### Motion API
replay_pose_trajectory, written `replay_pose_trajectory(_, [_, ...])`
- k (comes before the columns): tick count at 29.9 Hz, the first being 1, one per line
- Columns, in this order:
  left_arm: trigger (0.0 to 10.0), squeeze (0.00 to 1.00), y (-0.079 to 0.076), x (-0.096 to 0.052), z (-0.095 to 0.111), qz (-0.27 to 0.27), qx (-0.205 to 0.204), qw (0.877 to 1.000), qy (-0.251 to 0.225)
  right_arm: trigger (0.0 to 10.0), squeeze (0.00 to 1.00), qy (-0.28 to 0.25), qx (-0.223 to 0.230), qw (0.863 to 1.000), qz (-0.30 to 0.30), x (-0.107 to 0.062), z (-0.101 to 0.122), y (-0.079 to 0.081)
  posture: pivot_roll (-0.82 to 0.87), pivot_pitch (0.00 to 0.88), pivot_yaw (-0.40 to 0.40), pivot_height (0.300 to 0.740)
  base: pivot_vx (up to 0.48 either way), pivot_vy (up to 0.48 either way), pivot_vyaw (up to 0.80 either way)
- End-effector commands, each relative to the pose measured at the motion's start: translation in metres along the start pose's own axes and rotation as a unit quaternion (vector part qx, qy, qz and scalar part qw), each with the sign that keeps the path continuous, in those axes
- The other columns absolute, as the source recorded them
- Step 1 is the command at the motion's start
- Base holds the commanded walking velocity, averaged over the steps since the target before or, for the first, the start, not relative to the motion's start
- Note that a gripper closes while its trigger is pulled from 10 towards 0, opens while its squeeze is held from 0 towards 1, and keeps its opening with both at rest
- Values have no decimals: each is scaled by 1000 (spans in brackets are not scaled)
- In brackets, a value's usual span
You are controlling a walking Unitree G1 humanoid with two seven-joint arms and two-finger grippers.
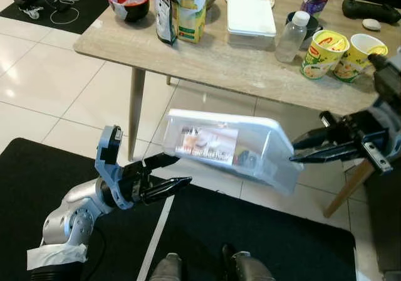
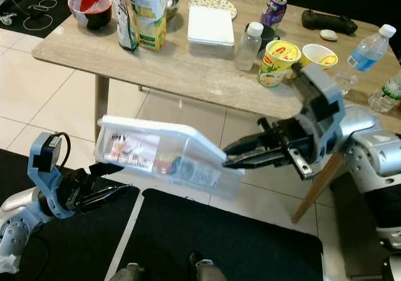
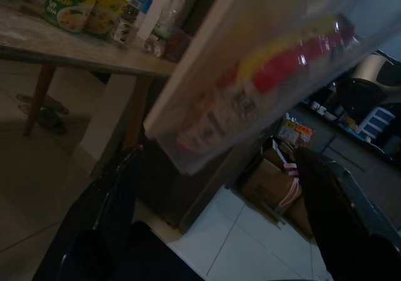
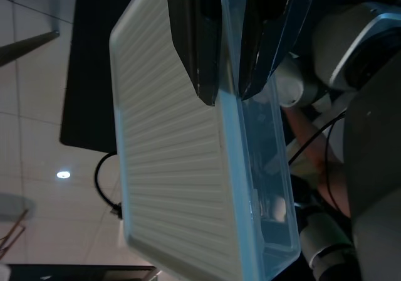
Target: Restocking fridge
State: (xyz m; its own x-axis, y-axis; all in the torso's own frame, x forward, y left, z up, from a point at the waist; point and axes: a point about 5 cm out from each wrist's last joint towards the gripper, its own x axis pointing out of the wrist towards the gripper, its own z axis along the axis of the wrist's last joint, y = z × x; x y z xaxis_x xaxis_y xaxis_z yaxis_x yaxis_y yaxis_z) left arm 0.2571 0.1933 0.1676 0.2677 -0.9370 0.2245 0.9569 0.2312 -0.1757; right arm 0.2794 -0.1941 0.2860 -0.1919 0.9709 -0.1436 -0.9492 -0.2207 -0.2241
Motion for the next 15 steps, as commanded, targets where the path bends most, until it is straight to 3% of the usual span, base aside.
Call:
replay_pose_trajectory(1, [10000, 1000, -8, 0, 0, -29, 1, 999, 27, 0, 0, -8, 1, 1000, 21, 3, 3, 4, 48, 184, -101, 740, 0, 0, 0])
replay_pose_trajectory(6, [10000, 1000, -9, -1, 7, -36, 44, 997, 59, 0, 0, -11, 13, 999, 31, 6, 1, 4, 51, 186, -103, 740, 0, 0, 0])
replay_pose_trajectory(7, [10000, 267, -8, -1, 10, -35, 58, 996, 63, 0, 0, -14, 17, 999, 34, 7, 1, 4, 51, 186, -103, 740, 0, 0, 0])
replay_pose_trajectory(8, [10000, 267, -8, -1, 10, -35, 58, 996, 63, 0, 0, -14, 17, 999, 34, 7, 1, 4, 51, 186, -103, 740, 0, 0, 0])
replay_pose_trajectory(9, [10000, 0, -7, 0, 13, -32, 71, 995, 65, 0, 0, -16, 20, 999, 36, 8, 1, 4, 51, 187, -103, 740, 0, 0, 0])
replay_pose_trajectory(15, [10000, 0, -9, 2, 23, -48, 88, 993, 68, 0, 0, -26, 39, 998, 51, 12, -1, 6, 52, 187, -105, 740, 0, 0, 0])
